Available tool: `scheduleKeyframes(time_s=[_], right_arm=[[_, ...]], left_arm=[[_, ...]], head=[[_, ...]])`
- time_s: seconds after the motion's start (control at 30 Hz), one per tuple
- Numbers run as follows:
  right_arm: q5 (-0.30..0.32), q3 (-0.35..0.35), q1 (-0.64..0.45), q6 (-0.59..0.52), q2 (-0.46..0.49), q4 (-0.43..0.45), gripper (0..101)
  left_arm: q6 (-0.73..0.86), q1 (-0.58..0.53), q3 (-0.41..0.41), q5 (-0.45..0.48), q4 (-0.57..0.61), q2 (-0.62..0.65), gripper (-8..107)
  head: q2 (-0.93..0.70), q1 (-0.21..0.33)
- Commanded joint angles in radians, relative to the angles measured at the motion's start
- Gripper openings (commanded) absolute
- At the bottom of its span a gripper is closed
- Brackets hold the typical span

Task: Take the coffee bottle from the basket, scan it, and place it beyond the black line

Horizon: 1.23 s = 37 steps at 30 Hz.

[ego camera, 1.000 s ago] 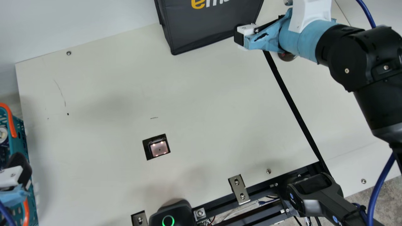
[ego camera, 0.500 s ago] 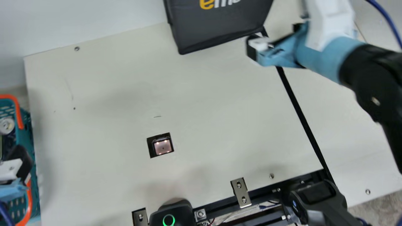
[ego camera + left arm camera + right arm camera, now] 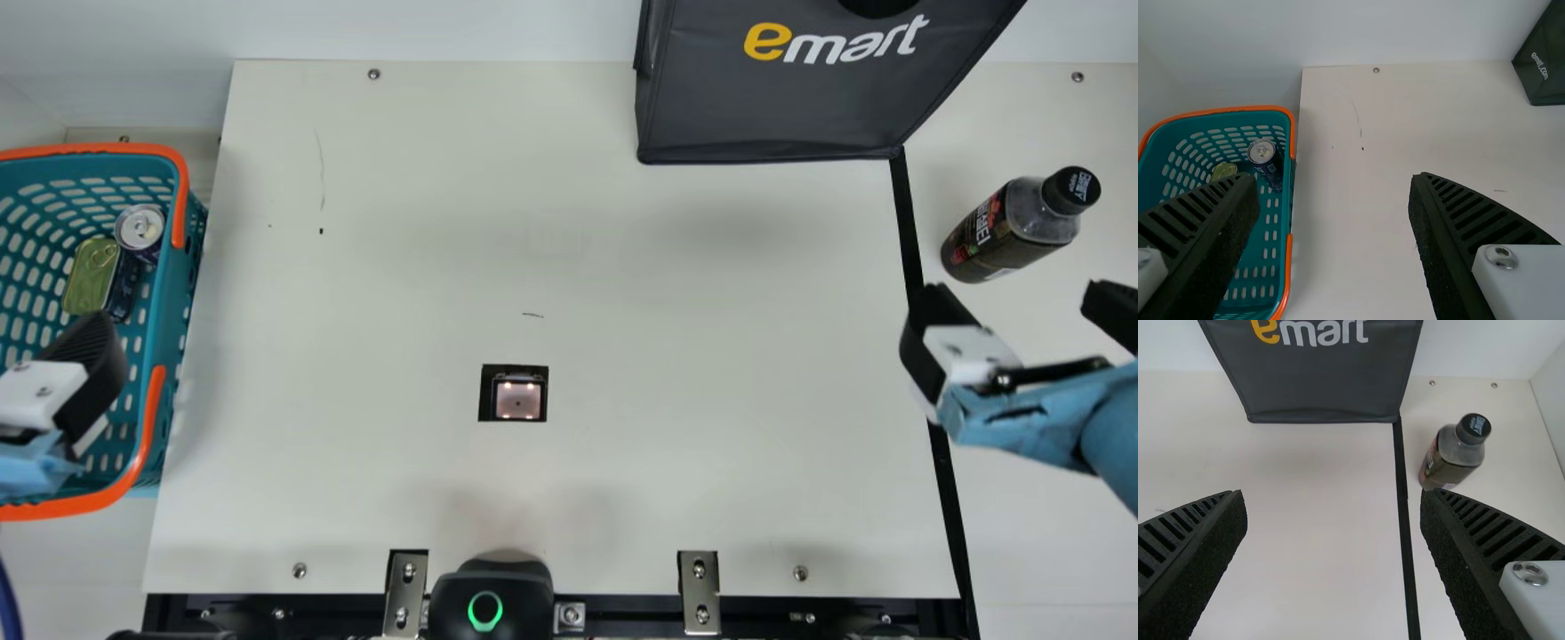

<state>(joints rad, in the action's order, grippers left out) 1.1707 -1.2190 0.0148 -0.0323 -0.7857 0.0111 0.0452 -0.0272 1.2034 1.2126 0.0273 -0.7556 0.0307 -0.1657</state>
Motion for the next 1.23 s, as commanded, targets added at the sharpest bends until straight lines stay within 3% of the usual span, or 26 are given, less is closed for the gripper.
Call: scheduleKeyframes(time_s=[0.0,0.03,0.13,1.2], right_arm=[[0.042,0.001,-0.003,-0.007,0.042,0.003,91],[0.017,0.0,-0.004,-0.003,0.019,0.001,91],[0.051,0.0,-0.004,-0.008,0.047,0.003,91],[0.051,0.0,-0.004,-0.008,0.047,0.003,91]], left_arm=[[0.0,0.0,0.0,0.0,0.0,0.0,90],[0.0,0.0,0.0,0.0,0.0,0.0,90],[0.0,0.0,0.0,0.001,0.0,0.0,90],[0.0,0.0,0.0,0.001,0.0,0.0,90]], head=[[-0.003,0.027],[-0.003,0.027],[-0.003,0.027],[-0.003,0.027]])
